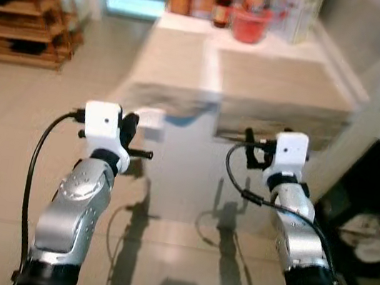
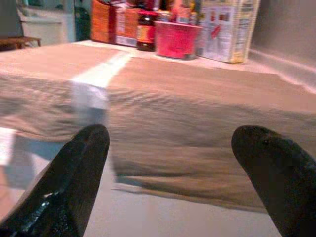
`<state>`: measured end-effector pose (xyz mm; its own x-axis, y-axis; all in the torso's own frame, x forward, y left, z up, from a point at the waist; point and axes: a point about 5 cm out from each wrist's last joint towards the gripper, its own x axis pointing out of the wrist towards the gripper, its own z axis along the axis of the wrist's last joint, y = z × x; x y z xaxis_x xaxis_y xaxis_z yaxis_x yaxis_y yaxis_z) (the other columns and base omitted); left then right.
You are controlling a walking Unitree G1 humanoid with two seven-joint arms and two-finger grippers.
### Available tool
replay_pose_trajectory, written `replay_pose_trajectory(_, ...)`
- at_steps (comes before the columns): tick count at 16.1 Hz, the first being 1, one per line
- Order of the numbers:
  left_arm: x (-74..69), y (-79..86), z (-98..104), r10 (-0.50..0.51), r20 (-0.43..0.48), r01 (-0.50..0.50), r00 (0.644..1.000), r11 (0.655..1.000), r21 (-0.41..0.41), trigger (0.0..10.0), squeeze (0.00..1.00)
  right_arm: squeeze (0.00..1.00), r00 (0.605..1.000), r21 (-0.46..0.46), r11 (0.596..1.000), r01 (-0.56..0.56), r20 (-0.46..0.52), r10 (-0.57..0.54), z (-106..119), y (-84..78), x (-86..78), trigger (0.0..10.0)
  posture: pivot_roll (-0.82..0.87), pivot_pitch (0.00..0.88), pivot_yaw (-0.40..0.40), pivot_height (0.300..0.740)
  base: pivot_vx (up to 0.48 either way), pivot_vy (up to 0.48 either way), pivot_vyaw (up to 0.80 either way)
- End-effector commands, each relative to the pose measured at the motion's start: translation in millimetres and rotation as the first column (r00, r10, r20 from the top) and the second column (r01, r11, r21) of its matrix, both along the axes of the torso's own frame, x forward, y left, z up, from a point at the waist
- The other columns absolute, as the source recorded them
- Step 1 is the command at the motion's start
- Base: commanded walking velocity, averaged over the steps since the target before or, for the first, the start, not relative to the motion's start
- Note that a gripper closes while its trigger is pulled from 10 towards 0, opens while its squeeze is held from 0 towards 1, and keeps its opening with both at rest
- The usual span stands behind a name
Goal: Setting the table
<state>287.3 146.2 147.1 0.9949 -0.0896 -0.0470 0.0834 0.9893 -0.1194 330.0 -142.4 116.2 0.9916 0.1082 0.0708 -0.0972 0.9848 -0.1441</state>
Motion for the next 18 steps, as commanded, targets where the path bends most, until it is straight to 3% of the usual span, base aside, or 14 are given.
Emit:
replay_pose_trajectory(1,-0.1,-7.1,-0.1,-0.028,0.0,0.028,1.0,1.0,-0.006,10.0,0.0,0.0,1.0,-0.003,1.0,0.024,-0.013,-0.024,-3.2,-8.9,-0.6,10.0,-0.07,0.0,0.036,0.736,0.0,0.476,0.0)
replay_pose_trajectory(12,-4.2,-1.8,-2.9,-0.02,-0.016,0.02,1.0,1.0,0.001,10.0,0.0,0.0,0.999,0.006,1.0,0.013,-0.033,-0.013,-8.6,-6.1,-2.9,10.0,-0.04,0.0,0.026,0.736,0.0,0.474,0.0)
replay_pose_trajectory(18,-4.1,1.5,-7.3,0.004,-0.024,-0.003,1.0,0.999,0.044,10.0,0.0,0.0,0.999,0.004,1.0,-0.003,-0.04,0.003,-11.4,-6.3,-5.3,10.0,-0.04,0.0,0.02,0.736,0.0,0.475,0.0)
